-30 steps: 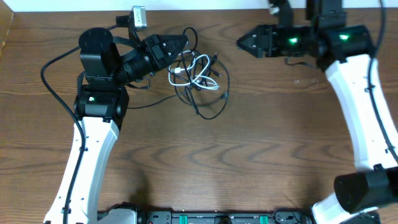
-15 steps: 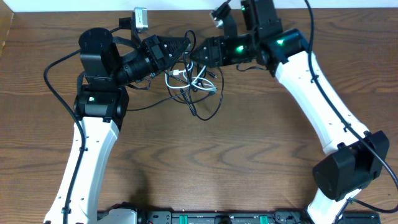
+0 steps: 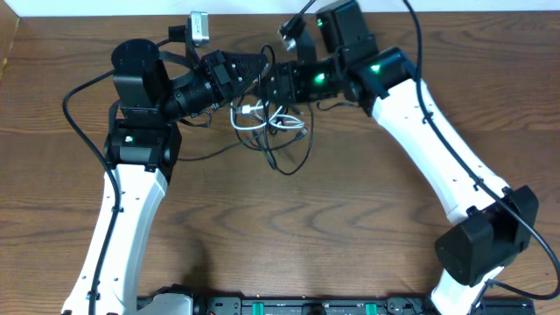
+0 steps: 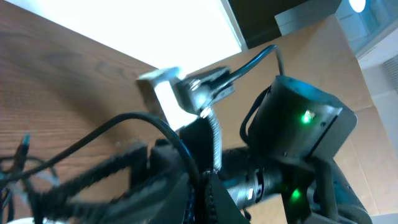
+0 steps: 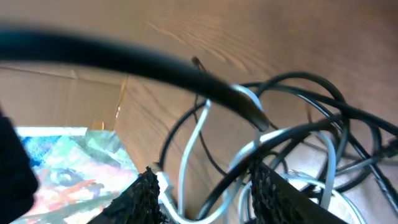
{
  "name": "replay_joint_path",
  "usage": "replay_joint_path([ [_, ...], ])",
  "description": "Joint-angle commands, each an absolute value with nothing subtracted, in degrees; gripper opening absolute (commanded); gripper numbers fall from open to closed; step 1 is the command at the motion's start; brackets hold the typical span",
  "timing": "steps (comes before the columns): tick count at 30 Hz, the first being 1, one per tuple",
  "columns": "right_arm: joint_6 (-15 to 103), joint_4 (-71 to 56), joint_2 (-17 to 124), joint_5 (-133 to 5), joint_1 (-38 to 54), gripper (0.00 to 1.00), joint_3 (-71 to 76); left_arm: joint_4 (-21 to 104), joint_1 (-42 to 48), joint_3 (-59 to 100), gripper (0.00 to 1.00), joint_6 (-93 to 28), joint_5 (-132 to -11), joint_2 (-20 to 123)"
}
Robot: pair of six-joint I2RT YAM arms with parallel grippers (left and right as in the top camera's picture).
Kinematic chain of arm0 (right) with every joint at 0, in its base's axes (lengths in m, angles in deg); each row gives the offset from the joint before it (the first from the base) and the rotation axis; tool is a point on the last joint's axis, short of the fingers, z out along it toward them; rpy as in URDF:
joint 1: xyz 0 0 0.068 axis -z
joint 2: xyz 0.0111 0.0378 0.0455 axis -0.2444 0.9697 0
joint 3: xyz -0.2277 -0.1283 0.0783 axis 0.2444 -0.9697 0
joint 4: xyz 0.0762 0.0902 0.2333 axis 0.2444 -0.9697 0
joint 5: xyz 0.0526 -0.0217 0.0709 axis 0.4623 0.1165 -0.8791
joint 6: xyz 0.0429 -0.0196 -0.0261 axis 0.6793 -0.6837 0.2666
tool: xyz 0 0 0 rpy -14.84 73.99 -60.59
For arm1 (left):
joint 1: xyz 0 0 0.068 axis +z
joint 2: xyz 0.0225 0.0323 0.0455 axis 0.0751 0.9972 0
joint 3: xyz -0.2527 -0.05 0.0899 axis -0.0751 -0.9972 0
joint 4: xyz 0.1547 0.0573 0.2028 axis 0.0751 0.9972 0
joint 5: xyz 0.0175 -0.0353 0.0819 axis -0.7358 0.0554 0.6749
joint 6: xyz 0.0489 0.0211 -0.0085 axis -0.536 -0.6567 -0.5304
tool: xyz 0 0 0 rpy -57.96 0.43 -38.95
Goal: Untangle cables
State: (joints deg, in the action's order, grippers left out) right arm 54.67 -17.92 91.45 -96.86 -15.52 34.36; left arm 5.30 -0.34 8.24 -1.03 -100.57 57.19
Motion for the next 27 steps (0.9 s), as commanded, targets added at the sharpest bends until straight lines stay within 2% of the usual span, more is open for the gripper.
replay_joint_path([
  [1, 57.51, -19.91, 92.59, -94.45, -16.60, 0.44, 34.93, 4.89, -0.20, 9.85, 0.08, -1.38, -101.36, 57.14],
  [7, 59.74, -20.81, 94.38, -94.54, -16.70, 0.36, 34.91, 4.89, -0.20, 9.85, 0.08, -1.41, -100.11, 57.14],
  [12, 59.70, -20.66, 94.73, -94.52, -15.79, 0.01, 34.91, 4.97, -0.20, 9.85, 0.08, -4.64, -99.94, 57.14],
  [17, 58.65, -20.70, 94.10, -95.85, -12.73, 0.01, 34.93, 10.66, -0.18, 9.85, 0.08, -10.72, -96.68, 57.14],
  [23, 53.45, -22.14, 90.58, -99.83, -6.54, 0.01, 34.93, 28.89, -0.18, 9.85, 0.08, -19.63, -78.41, 57.19],
  [27, 51.02, -24.33, 88.13, -99.68, -1.65, 0.01, 34.93, 34.59, -0.18, 9.85, 0.08, -25.60, -74.37, 57.19],
])
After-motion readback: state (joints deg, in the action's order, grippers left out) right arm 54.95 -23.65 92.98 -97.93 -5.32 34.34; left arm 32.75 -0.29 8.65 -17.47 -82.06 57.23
